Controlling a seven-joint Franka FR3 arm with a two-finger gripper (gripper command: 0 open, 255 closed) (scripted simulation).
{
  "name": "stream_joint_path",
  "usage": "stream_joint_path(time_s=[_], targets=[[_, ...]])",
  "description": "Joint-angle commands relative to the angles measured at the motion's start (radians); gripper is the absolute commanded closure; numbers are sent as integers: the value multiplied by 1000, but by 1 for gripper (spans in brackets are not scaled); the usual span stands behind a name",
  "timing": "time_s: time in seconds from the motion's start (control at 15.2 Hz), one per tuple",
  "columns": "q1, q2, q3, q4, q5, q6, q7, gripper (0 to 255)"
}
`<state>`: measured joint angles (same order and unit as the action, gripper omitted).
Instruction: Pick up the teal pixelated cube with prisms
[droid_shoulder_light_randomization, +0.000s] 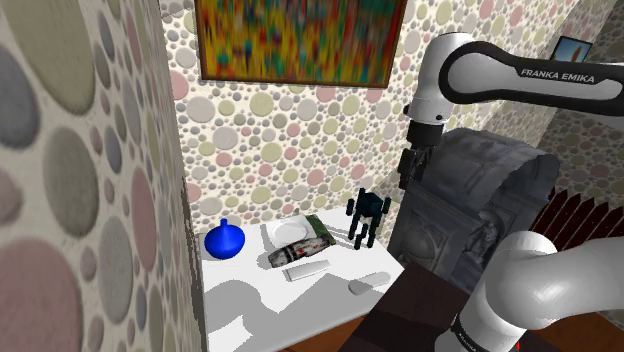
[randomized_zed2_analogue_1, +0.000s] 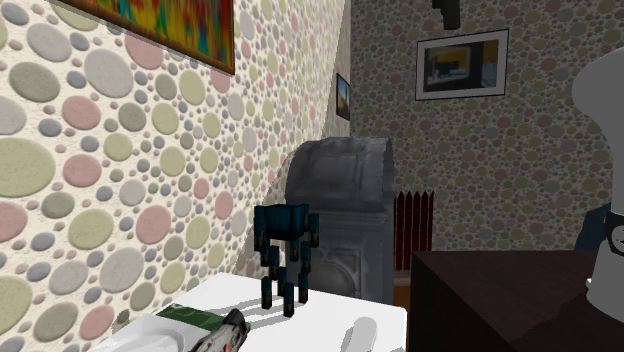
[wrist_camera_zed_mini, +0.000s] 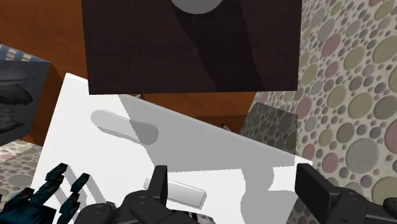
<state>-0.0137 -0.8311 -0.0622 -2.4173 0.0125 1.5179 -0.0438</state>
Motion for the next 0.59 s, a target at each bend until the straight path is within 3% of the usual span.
stream_joint_path(time_s=[0.0,0.53], targets=[[0,0,0,0,0,0,0,0],[-57,137,-86,-105,-72,274,-47,0]])
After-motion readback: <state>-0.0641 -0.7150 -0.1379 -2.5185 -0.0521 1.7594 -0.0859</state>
